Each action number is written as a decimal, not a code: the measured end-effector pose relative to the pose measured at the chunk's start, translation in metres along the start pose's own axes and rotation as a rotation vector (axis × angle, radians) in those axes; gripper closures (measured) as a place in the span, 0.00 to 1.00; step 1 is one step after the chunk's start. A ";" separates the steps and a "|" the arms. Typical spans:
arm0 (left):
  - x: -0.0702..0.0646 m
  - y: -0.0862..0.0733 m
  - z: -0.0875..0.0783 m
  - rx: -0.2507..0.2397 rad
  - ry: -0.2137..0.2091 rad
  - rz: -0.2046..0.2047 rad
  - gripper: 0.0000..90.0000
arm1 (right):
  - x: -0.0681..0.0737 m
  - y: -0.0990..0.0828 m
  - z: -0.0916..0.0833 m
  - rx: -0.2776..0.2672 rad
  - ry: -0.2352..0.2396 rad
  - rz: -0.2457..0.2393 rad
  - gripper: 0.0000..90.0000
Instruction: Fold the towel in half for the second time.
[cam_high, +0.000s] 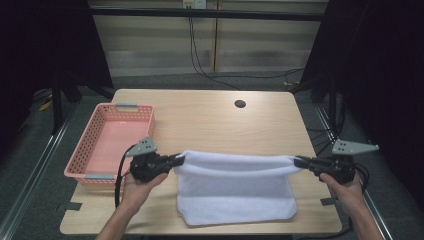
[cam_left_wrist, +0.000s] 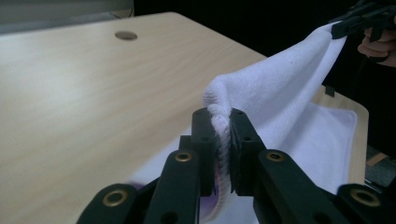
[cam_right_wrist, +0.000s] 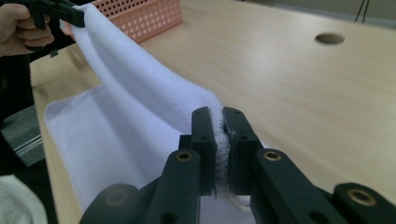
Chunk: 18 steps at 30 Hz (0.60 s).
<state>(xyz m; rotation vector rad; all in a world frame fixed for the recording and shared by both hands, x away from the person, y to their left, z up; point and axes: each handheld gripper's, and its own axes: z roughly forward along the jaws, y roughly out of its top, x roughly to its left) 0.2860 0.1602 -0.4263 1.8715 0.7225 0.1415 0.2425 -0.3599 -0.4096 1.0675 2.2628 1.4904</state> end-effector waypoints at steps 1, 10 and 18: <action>-0.004 -0.008 0.001 0.016 0.002 -0.003 0.92 | 0.002 -0.008 0.001 0.010 0.009 0.010 0.93; -0.018 -0.038 -0.010 0.076 -0.064 -0.005 0.91 | 0.023 -0.047 -0.003 0.082 0.008 0.043 0.91; -0.025 -0.061 0.002 0.212 -0.093 0.031 0.91 | 0.033 -0.065 0.006 0.213 0.026 0.008 0.86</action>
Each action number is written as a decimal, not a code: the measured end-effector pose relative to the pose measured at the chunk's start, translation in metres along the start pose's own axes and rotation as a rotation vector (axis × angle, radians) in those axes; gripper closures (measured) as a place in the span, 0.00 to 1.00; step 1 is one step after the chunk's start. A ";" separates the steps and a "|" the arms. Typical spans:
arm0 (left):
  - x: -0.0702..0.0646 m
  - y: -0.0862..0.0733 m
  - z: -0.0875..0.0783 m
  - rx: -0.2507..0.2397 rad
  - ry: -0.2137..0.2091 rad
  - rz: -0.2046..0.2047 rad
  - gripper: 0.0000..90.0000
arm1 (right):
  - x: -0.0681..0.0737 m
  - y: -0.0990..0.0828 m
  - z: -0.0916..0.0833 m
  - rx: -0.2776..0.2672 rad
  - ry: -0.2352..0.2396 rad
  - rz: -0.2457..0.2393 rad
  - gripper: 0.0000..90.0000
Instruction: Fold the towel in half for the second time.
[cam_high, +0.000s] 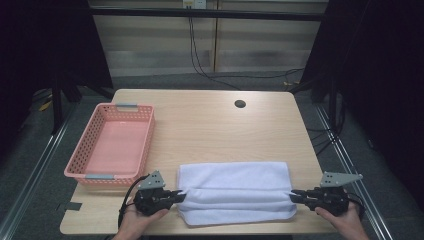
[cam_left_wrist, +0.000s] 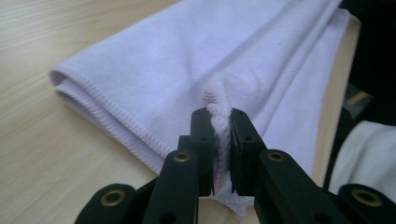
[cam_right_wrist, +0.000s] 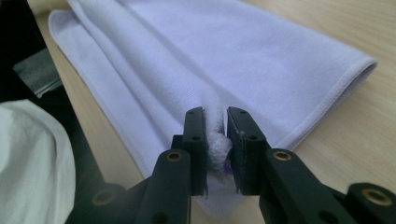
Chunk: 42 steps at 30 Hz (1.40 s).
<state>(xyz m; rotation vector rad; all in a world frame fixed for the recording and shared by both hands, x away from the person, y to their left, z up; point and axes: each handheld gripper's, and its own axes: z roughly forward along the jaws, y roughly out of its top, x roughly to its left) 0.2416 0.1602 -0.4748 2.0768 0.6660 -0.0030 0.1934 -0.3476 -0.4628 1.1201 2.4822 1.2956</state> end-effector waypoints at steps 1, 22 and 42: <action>-0.001 -0.001 -0.001 -0.005 -0.012 -0.010 0.91 | 0.001 -0.001 -0.001 0.012 -0.007 -0.007 0.86; 0.022 0.013 -0.012 -0.028 -0.017 -0.056 0.65 | 0.004 0.001 -0.001 -0.013 -0.051 0.042 0.59; 0.056 0.030 0.054 0.127 0.103 -0.019 0.93 | 0.004 0.019 0.068 0.157 -0.158 -0.053 0.75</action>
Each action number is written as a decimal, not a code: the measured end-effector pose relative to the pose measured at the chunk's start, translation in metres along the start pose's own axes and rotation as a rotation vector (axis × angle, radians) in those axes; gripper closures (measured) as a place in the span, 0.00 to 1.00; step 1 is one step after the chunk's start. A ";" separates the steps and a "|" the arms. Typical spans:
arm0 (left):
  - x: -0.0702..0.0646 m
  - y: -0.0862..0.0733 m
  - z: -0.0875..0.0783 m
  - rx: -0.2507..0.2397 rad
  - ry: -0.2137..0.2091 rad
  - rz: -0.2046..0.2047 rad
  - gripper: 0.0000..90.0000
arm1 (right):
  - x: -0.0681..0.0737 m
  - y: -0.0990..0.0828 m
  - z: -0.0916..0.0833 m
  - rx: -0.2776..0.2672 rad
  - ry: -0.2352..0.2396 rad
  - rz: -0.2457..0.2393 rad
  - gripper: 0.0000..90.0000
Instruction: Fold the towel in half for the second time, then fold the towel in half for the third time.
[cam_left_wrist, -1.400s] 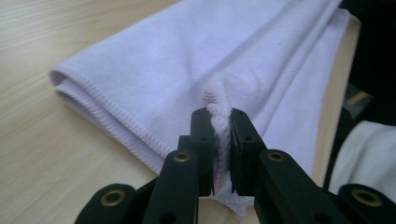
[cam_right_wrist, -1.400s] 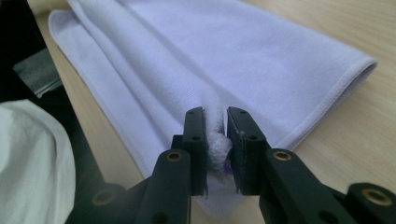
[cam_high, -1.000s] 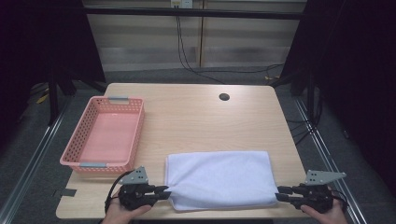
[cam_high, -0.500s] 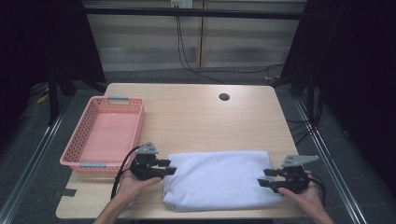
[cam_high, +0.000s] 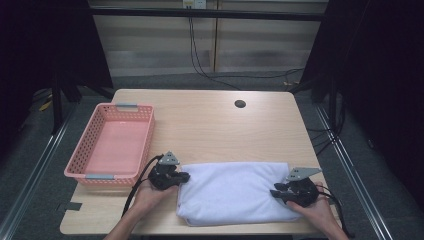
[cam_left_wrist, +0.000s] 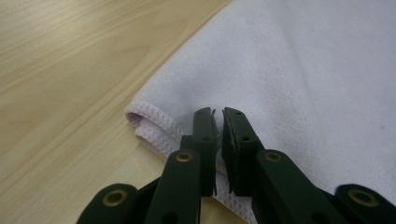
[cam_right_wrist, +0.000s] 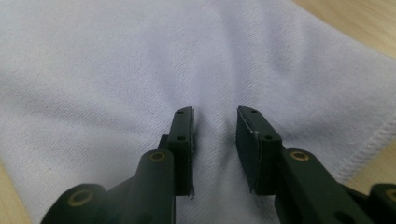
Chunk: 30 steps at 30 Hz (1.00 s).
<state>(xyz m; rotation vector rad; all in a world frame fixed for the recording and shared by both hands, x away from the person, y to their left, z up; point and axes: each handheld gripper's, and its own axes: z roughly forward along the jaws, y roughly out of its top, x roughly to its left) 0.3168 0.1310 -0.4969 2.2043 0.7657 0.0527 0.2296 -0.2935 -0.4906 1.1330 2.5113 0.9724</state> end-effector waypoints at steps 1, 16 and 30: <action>0.002 0.001 0.002 -0.006 -0.014 -0.006 0.93 | -0.002 -0.001 -0.001 0.000 0.002 0.010 0.76; 0.011 0.019 0.002 -0.023 -0.032 -0.035 0.61 | 0.010 0.006 -0.016 -0.088 0.050 0.035 0.58; 0.047 0.047 0.012 -0.038 0.004 -0.110 0.43 | 0.078 0.046 0.015 -0.087 0.217 -0.064 0.49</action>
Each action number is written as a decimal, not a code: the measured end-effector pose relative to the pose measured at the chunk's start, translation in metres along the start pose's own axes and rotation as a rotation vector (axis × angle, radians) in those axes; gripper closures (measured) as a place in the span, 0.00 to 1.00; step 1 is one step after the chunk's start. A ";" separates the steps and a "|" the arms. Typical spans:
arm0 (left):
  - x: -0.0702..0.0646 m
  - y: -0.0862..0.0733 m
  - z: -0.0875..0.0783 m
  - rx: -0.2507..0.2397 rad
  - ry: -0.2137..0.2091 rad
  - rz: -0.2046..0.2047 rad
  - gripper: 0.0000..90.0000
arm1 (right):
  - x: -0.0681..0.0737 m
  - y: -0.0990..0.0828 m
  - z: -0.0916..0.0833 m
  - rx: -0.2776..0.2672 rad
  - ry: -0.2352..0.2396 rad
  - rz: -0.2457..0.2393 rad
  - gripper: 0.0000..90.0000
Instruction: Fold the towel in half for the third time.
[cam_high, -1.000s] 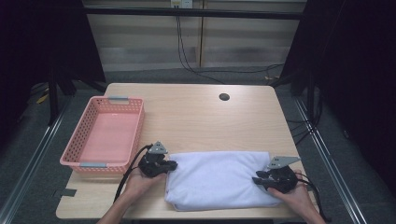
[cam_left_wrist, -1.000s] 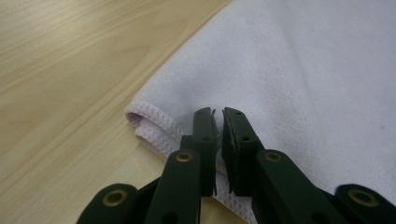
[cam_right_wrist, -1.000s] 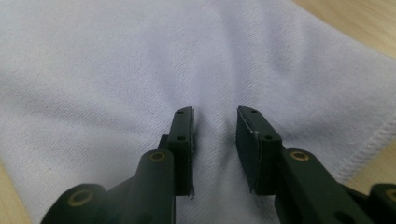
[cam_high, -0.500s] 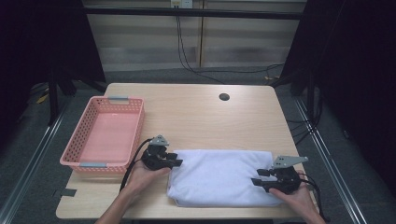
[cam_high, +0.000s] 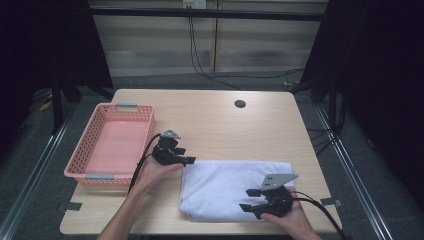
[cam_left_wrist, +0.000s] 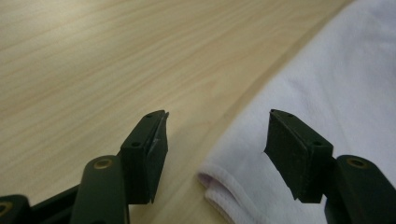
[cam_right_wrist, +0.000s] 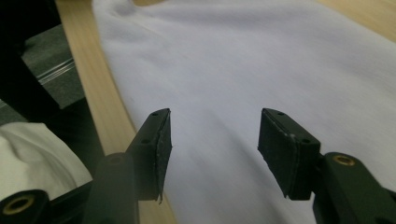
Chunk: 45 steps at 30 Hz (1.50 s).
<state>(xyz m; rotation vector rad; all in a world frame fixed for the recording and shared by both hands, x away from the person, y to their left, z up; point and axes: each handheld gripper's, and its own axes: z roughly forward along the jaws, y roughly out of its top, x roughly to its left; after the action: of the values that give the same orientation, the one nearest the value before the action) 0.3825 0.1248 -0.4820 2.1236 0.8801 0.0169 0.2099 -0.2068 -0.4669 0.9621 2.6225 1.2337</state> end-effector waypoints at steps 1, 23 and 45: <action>0.000 0.000 0.001 -0.004 0.010 -0.007 0.43 | 0.005 0.005 0.006 -0.002 0.016 -0.007 0.49; 0.002 -0.006 -0.007 -0.022 0.022 -0.010 0.41 | 0.061 0.073 0.136 0.086 0.153 -0.197 0.39; 0.003 -0.014 -0.003 0.022 0.036 -0.009 0.38 | 0.065 0.073 0.136 0.101 0.024 -0.330 0.75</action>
<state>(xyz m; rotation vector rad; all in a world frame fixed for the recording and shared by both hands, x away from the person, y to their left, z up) 0.3756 0.1351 -0.4903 2.1460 0.9149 0.0406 0.2394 -0.0444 -0.4941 0.4973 2.7393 1.0470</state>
